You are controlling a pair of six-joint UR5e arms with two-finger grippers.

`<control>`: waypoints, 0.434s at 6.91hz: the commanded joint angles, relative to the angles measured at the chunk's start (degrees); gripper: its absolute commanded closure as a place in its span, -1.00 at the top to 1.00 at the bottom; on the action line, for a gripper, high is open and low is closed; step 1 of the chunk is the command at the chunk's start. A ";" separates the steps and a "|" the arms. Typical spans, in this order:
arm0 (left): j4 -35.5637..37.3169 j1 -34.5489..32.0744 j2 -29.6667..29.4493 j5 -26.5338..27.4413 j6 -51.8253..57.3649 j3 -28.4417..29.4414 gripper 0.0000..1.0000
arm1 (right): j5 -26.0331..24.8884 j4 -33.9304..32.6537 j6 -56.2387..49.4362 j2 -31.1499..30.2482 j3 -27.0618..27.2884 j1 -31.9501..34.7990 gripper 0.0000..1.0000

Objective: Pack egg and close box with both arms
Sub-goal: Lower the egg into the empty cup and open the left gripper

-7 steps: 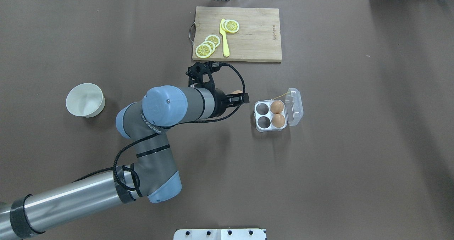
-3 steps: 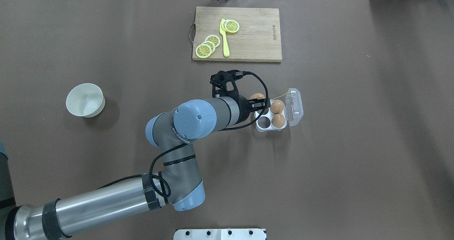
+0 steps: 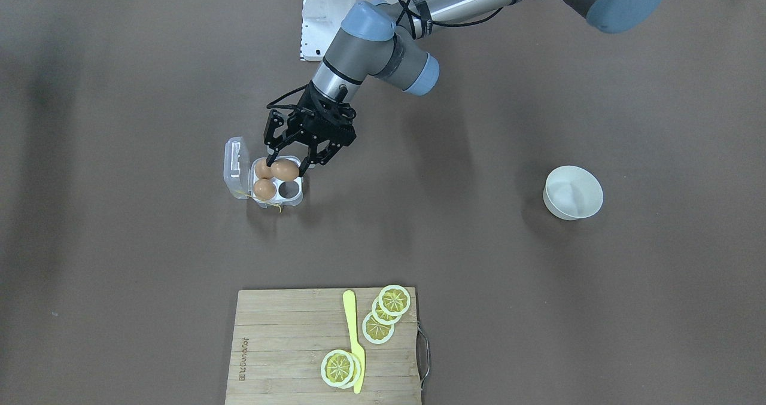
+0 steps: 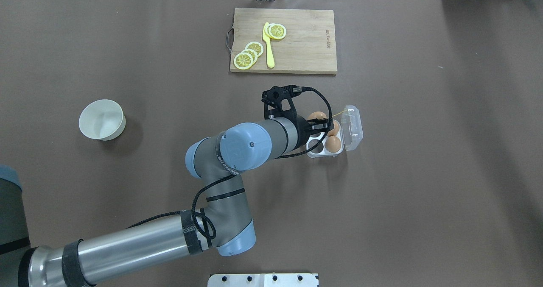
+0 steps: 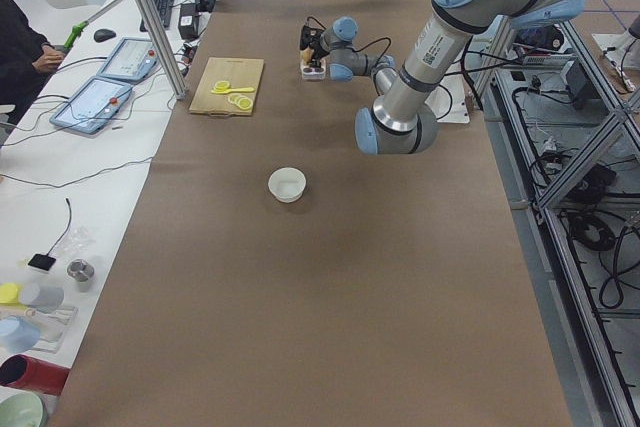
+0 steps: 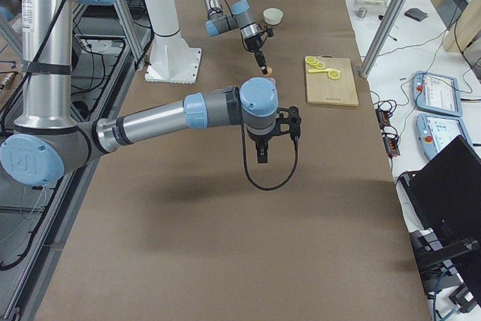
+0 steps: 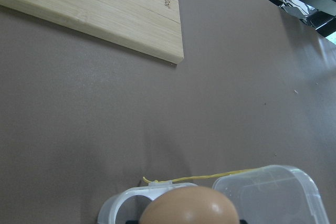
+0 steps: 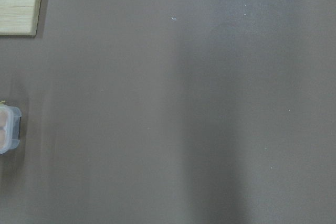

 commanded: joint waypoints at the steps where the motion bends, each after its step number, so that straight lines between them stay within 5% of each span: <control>1: 0.00 0.34 -0.66 0.30 -0.08 1.28 -0.04 | 0.00 -0.02 0.00 -0.37 0.76 0.04 1.00; 3: 0.00 0.43 -1.10 0.30 0.01 1.90 -0.02 | 0.00 -0.02 0.09 -0.29 0.76 0.04 1.00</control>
